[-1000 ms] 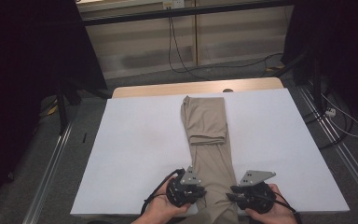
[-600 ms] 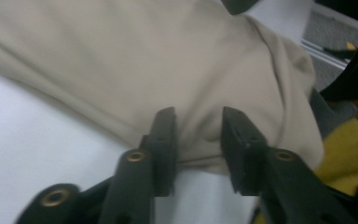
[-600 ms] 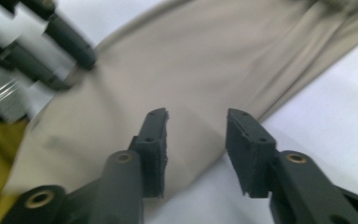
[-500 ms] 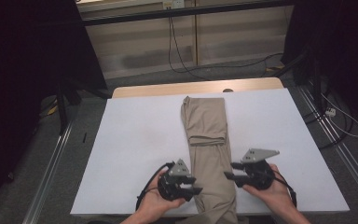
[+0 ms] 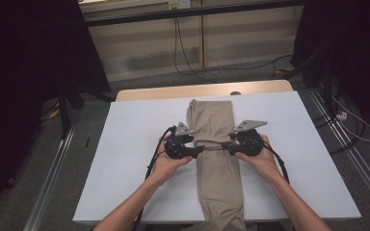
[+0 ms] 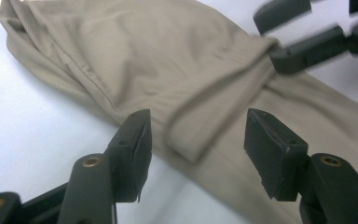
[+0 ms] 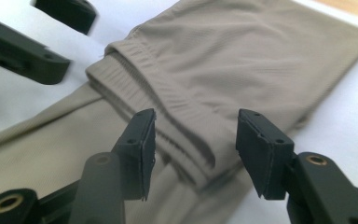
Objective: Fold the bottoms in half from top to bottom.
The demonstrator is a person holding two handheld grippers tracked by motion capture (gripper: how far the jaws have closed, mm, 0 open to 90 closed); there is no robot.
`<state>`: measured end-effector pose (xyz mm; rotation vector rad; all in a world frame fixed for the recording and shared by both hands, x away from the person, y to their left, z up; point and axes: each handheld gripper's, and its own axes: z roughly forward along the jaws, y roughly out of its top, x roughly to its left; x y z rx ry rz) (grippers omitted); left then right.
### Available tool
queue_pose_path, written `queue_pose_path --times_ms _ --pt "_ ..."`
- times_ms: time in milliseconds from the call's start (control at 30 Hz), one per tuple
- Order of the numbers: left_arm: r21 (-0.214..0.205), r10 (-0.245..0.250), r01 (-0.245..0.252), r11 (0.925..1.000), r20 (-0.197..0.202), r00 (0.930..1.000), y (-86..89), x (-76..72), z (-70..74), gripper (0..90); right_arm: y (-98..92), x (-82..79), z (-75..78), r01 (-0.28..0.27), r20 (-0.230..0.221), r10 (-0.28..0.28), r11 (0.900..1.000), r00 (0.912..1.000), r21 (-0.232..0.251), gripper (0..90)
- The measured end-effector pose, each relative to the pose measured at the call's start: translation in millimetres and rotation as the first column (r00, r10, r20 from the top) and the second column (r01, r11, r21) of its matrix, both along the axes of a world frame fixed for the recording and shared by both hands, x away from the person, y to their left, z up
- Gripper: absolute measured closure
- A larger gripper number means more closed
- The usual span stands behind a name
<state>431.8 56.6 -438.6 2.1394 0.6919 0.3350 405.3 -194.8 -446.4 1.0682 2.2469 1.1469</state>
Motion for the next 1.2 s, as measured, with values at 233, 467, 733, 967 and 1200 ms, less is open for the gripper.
queue_pose_path --times_ms 233,467,733,967,1200 --pt "0.025 0.024 -0.025 0.9994 0.030 0.9993 -2.0 17.3 -16.0 37.8 5.1 4.4 -10.1 -0.048 -0.008 0.048 0.9975 0.9988 -0.052 40.3" --pt "-0.040 0.047 -0.048 0.9981 -0.012 0.9988 1.4 26.0 -17.3 65.6 4.5 2.3 -11.5 -0.051 0.012 0.053 0.9945 0.9985 -0.092 58.1" --pt "-0.055 0.067 -0.068 0.9962 -0.016 0.9976 3.5 32.0 -22.6 57.7 5.8 1.4 -16.9 -0.085 0.046 0.092 0.9878 0.9947 -0.131 56.1" --pt "-0.052 -0.009 0.009 0.9986 0.007 0.9999 2.1 21.8 -12.9 49.9 2.9 0.4 -14.7 -0.074 0.033 0.079 0.9889 0.9963 -0.129 60.0" --pt "0.004 -0.038 0.038 0.9993 0.054 0.9978 -9.4 18.9 -19.3 44.2 -7.3 4.5 -9.0 -0.028 0.001 0.029 0.9991 0.9996 -0.031 77.3"
